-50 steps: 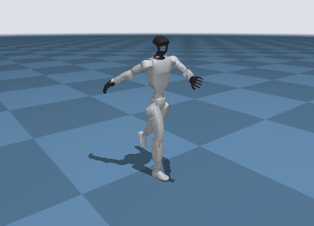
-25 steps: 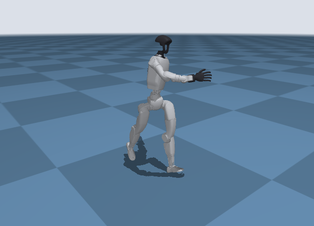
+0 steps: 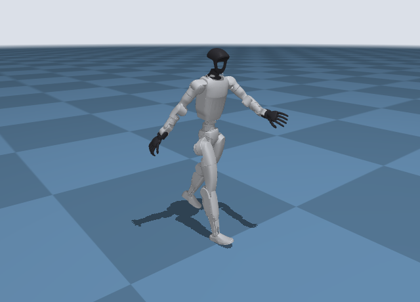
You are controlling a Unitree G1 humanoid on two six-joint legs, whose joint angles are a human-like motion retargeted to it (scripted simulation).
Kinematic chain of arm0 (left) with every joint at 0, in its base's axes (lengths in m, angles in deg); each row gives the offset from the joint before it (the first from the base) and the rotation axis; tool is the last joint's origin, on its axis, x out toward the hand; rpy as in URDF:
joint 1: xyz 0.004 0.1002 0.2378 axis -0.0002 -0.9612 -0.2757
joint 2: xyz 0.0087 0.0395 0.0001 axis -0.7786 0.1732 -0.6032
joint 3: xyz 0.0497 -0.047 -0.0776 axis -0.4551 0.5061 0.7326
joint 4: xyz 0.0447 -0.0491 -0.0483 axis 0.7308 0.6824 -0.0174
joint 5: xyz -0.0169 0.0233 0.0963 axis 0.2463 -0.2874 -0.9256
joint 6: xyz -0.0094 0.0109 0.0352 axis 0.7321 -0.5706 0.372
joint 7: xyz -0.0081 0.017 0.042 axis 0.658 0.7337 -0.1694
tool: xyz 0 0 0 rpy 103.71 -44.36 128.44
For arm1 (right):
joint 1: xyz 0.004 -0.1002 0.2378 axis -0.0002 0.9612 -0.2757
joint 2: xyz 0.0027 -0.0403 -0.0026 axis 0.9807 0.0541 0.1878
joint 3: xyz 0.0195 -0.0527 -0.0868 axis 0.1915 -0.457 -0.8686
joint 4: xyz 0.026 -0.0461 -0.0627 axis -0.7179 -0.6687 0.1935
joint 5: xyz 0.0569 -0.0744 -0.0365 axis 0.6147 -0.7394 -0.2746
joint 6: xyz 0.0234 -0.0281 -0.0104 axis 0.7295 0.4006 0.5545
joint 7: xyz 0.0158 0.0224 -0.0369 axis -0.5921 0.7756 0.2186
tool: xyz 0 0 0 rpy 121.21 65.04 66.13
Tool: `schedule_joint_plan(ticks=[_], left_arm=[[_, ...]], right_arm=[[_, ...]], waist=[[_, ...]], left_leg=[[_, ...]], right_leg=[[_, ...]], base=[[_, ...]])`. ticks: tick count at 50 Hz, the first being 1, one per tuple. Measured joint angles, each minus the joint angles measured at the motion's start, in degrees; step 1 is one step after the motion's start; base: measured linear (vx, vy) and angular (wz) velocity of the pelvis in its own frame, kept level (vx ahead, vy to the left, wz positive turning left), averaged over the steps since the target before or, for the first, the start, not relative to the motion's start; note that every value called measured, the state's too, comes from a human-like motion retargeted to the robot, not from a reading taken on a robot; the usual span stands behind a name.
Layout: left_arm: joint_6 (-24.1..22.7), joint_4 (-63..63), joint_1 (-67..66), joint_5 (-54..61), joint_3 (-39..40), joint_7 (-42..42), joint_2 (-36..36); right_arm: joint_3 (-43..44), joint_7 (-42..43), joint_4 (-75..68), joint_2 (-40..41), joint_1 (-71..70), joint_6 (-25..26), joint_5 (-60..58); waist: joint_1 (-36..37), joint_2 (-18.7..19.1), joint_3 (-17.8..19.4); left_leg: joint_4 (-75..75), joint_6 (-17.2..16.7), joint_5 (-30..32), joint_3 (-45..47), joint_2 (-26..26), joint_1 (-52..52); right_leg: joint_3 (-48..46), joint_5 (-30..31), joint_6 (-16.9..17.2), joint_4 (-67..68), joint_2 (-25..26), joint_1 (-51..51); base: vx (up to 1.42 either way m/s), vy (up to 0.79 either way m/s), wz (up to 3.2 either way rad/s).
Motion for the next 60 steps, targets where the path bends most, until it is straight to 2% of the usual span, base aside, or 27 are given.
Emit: schedule_joint_plan(ticks=[2,3,5,7,9,11,13,16,19,22,25,28,30,35,37,39,43,48,49,52,55,60], left_arm=[[-0.84,-0.90,8.93,0.56,-5.05,-0.39,-1.20],[-1.06,-1.27,12.85,0.00,-7.61,-0.73,-2.20],[-1.74,-1.73,18.85,-5.36,-11.46,-2.06,-5.47],[-0.98,-2.56,22.24,-7.51,-13.33,-4.20,-8.98],[-1.19,-3.40,21.19,-6.61,-12.93,-4.72,-11.29],[-1.55,-4.75,17.39,-4.54,-10.60,-4.55,-12.91],[-2.23,-7.33,11.70,-3.03,-7.17,-3.89,-14.81],[-4.95,-15.95,1.18,-3.60,-0.73,-2.06,-22.22],[-8.79,-28.00,-8.44,-5.37,5.69,2.03,-34.52],[-11.46,-40.16,-17.58,-5.44,13.87,6.72,-50.13],[-8.23,-44.41,-22.72,-6.62,21.37,8.78,-64.11],[-2.35,-39.65,-24.65,-9.37,26.77,6.47,-71.43],[1.25,-35.07,-24.12,-12.11,28.46,3.63,-73.93],[8.52,-26.67,-20.55,-14.71,30.47,-1.94,-74.02],[9.64,-24.80,-20.43,-13.38,32.00,-2.52,-72.35],[10.07,-23.33,-21.53,-12.39,34.32,-2.63,-70.81],[9.75,-21.41,-27.01,-12.74,40.72,-2.88,-68.02],[8.20,-21.97,-39.35,-13.80,51.88,-2.69,-64.97],[7.80,-23.22,-47.94,-14.12,60.23,-2.45,-62.71],[6.04,-30.56,-82.87,-13.84,94.86,-1.56,-52.05],[5.08,-32.68,-92.08,-12.62,103.66,-1.29,-48.92],[4.57,-33.94,-97.36,-11.71,108.41,-0.61,-47.79]], right_arm=[[1.86,-3.75,1.45,-2.55,4.31,-0.23,4.18],[2.66,-5.09,2.46,-3.85,6.33,-0.54,6.98],[2.61,-6.43,3.89,-5.86,7.94,-1.76,10.44],[3.07,-4.77,5.05,-6.33,5.74,-1.59,12.63],[2.27,-2.48,6.89,-5.85,3.56,-2.02,13.33],[0.49,-0.72,10.19,-4.35,0.94,-2.70,13.87],[-2.10,-0.34,15.65,-2.45,-1.54,-3.74,13.08],[-7.88,-3.33,28.16,-1.76,-4.84,-5.76,3.69],[-14.25,-7.48,43.11,-7.42,-6.43,-11.25,-14.90],[-17.29,-7.40,60.44,-20.57,-5.32,-18.56,-29.36],[-13.05,-4.87,74.52,-34.89,-3.39,-21.85,-36.89],[-2.60,-3.97,81.75,-43.00,1.46,-21.32,-38.81],[3.69,-3.79,83.61,-45.74,4.77,-20.26,-38.87],[16.21,-3.59,85.92,-49.08,11.76,-17.42,-38.04],[19.65,-4.06,86.76,-51.13,13.68,-17.21,-38.56],[22.57,-4.54,87.40,-53.86,15.22,-17.43,-39.15],[27.32,-4.96,87.72,-60.44,17.47,-18.22,-39.73],[32.27,-5.18,86.49,-67.19,20.23,-18.52,-40.12],[34.51,-5.22,86.15,-68.87,21.94,-18.69,-40.10],[40.83,-5.58,86.02,-74.50,25.69,-19.24,-38.91],[41.29,-5.84,85.91,-75.25,25.41,-19.36,-37.41],[41.03,-5.62,84.83,-73.66,24.19,-18.96,-34.29]], waist=[[-0.65,-1.24,1.04],[-0.76,-1.65,1.27],[-1.87,-2.03,1.74],[-3.54,-1.75,2.25],[-3.80,-1.21,1.00],[-2.14,-1.65,-0.18],[1.08,-3.20,-0.83],[6.65,-6.30,-0.22],[11.41,-6.72,1.35],[15.08,-4.94,2.61],[19.94,-5.17,2.87],[26.00,-6.61,3.00],[29.05,-7.48,2.94],[30.02,-8.69,2.55],[28.95,-8.65,1.95],[27.81,-8.02,1.26],[25.16,-5.85,0.67],[24.20,-4.20,0.29],[23.95,-3.44,0.19],[21.01,-1.29,0.38],[20.22,-1.32,0.02],[19.54,-1.19,-0.39]], left_leg=[[4.41,0.91,0.68,0.16,-0.64,3.25],[8.44,1.44,0.97,0.51,-1.00,3.67],[21.88,2.41,0.84,1.67,-0.99,0.32],[40.15,3.88,-1.77,2.77,-0.30,-9.13],[52.52,6.27,-5.77,5.05,0.67,-18.55],[56.83,9.19,-10.77,8.93,0.86,-25.55],[53.29,11.47,-14.39,13.69,-0.19,-29.46],[35.12,12.13,-13.37,20.31,-2.90,-30.27],[11.66,8.06,-6.12,21.09,-3.06,-29.60],[0.21,2.69,2.09,16.14,0.48,-30.48],[-0.30,1.46,3.19,15.81,2.53,-29.83],[2.41,2.72,-1.77,22.10,2.48,-27.90],[3.23,2.73,-3.66,25.45,2.10,-26.95],[1.62,-0.06,-3.41,26.47,0.50,-26.04],[0.19,-0.57,-3.19,25.85,-0.25,-25.61],[-1.17,-0.89,-3.07,25.22,-0.57,-25.28],[-2.64,-1.65,-3.07,23.36,-0.95,-25.07],[-2.95,-2.90,-3.37,21.87,-2.11,-25.19],[-3.05,-3.08,-3.42,21.76,-2.24,-25.18],[-3.35,-3.21,-3.55,21.09,-2.50,-25.08],[-3.46,-2.71,-3.66,19.62,-2.71,-25.09],[-3.11,-1.95,-3.51,15.92,-2.97,-25.87]], right_leg=[[3.25,8.91,-1.91,2.76,-0.32,1.71],[3.90,10.41,-3.71,5.64,-0.37,2.50],[4.50,3.73,-6.52,15.22,0.58,2.12],[4.07,-3.02,-6.99,25.80,1.75,-0.85],[4.09,-6.01,-6.76,31.08,2.96,-2.84],[5.70,-6.54,-6.30,31.46,3.77,-2.86],[9.19,-5.18,-5.83,28.09,4.23,-0.92],[16.83,-0.89,-4.81,19.86,4.58,3.94],[23.70,2.20,-3.80,13.47,6.99,8.50],[29.35,1.39,-3.07,10.03,10.63,13.25],[35.63,-3.69,-1.39,11.54,11.87,14.79],[37.64,-7.77,0.54,16.99,11.28,12.41],[33.12,-8.88,1.55,18.60,9.28,10.53],[18.66,-8.10,1.45,8.11,3.64,10.29],[19.41,-2.75,2.09,5.14,3.73,10.07],[21.60,0.28,2.04,3.96,4.32,9.71],[23.49,-1.37,1.91,4.37,4.82,9.54],[20.61,-1.59,2.39,3.80,3.12,10.46],[20.16,-1.59,2.55,3.55,2.92,10.64],[18.88,-1.83,2.86,3.21,2.61,11.13],[17.15,-2.53,3.06,3.44,2.42,11.68],[12.89,-3.84,2.88,3.84,2.20,12.77]], base=[[1.06,-0.45,-0.23],[0.99,-0.43,-0.43],[0.90,-0.39,-0.39],[0.77,-0.31,-0.14],[0.69,-0.24,-0.31],[0.64,-0.17,-0.84],[0.60,-0.10,-1.48],[0.56,-0.02,-2.09],[0.53,0.10,-2.34],[0.52,0.20,-2.21],[0.43,0.26,-2.08],[0.31,0.28,-1.78],[0.25,0.25,-1.17],[0.21,0.16,-0.13],[0.17,0.10,0.31],[0.13,0.08,0.31],[0.10,0.04,0.46],[0.09,-0.03,0.39],[0.10,-0.06,0.21],[0.10,-0.07,0.30],[0.08,-0.08,0.50],[0.05,-0.09,0.71]])
